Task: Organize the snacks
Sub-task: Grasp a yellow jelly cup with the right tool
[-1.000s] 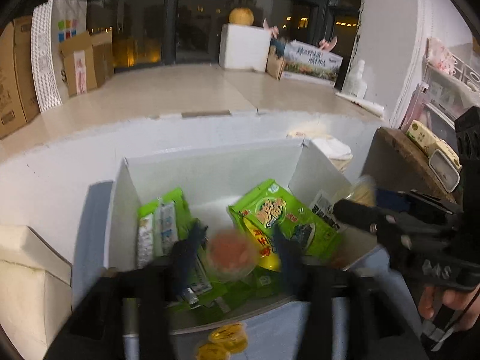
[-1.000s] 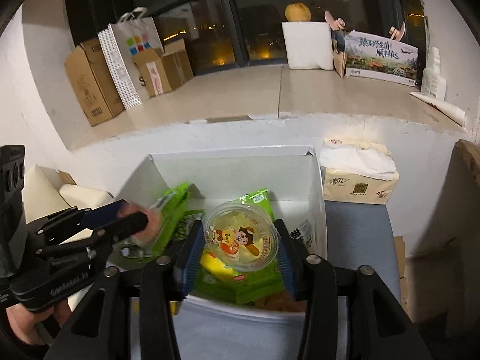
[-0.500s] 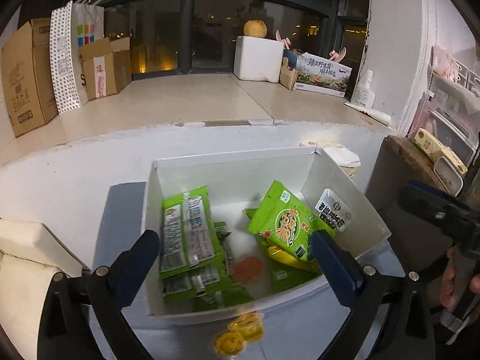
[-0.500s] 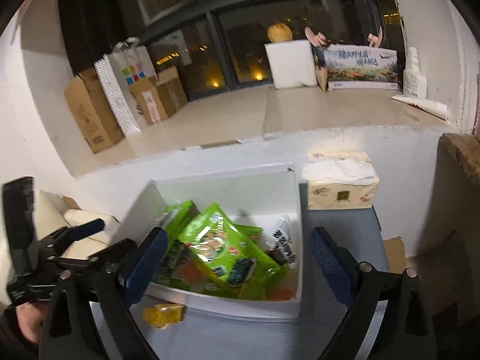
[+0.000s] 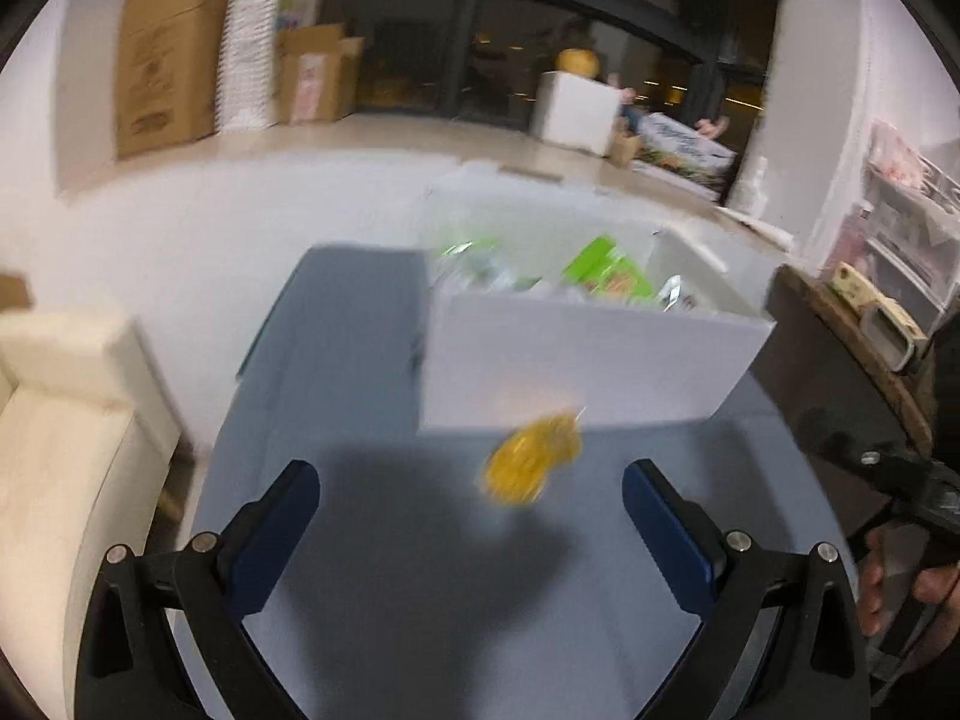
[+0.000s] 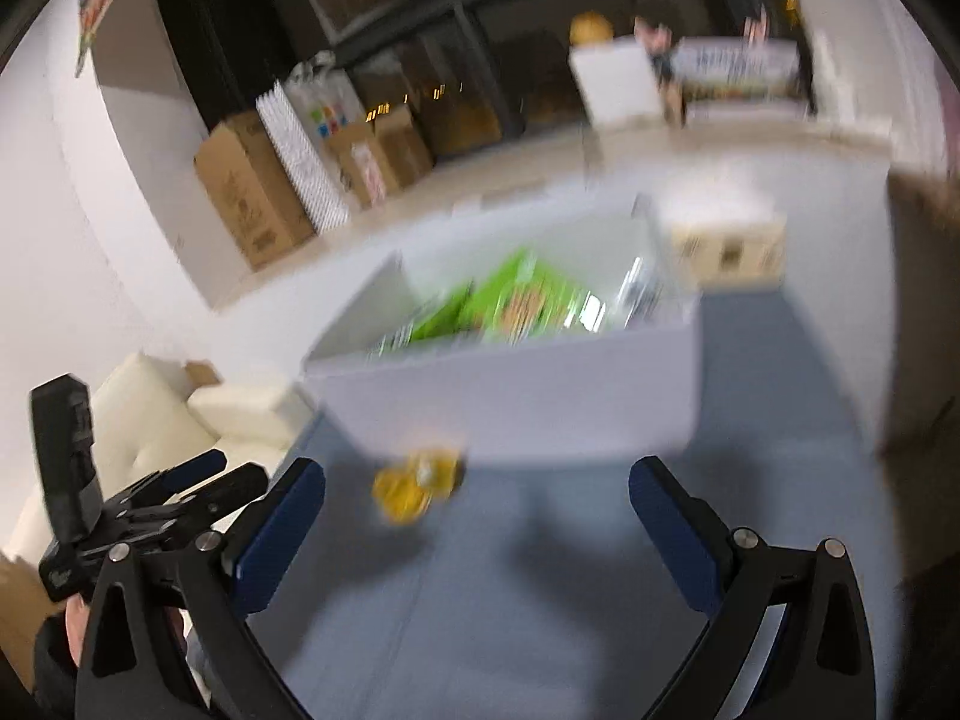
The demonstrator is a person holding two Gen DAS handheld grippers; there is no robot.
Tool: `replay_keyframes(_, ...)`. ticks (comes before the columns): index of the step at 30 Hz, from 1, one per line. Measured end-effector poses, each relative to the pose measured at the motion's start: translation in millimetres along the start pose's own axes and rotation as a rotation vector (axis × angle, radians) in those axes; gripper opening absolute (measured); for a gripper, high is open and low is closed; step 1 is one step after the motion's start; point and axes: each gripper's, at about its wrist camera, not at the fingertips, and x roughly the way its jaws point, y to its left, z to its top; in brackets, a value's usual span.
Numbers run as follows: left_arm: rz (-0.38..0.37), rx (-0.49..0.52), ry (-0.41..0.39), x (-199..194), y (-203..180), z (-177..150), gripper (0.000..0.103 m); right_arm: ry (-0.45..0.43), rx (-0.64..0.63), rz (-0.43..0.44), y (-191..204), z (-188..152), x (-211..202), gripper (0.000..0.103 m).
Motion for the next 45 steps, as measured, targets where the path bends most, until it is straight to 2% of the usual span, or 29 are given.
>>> replay_keyframes(3,-0.006,-0.045,0.029,-2,13,-22,0.103,0.077,0.036,0.037,1,-9,35,0.103)
replay_keyframes(6,0.000,-0.074,0.039,-4,23,-38,0.103,0.115,0.016,0.029,6,-6,69,0.103)
replay_keyframes(13,-0.001,-0.081,0.051,-4,28,-48,0.103,0.176,0.098,0.020,16,17,127,0.103)
replay_keyframes(20,0.001,-0.076,0.059,0,27,-48,0.103,0.228,0.077,-0.034,33,16,159,0.103)
replay_keyframes(22,0.001,-0.077,0.063,2,28,-47,0.103,0.235,0.075,-0.045,34,13,164,0.097)
replay_keyframes(23,0.002,-0.077,0.068,4,28,-48,0.103,0.234,0.054,-0.064,36,13,165,0.081)
replay_keyframes(24,0.002,-0.076,0.071,4,28,-48,0.103,0.231,0.036,-0.088,39,14,167,0.074)
replay_keyframes(25,0.001,-0.074,0.078,6,27,-49,0.103,0.227,0.041,-0.072,38,13,167,0.072)
replay_keyframes(26,0.001,-0.073,0.083,8,27,-49,0.103,0.228,0.057,-0.040,36,13,167,0.061)
replay_keyframes(27,0.000,-0.071,0.085,9,26,-49,0.103,0.225,0.063,-0.042,35,13,166,0.048)
replay_keyframes(36,-0.014,-0.015,0.110,25,13,-40,0.103,0.175,0.005,-0.041,45,11,139,0.046)
replay_keyframes(45,-0.041,0.119,0.150,77,-28,-13,0.103,0.064,-0.131,-0.061,43,11,61,0.046)
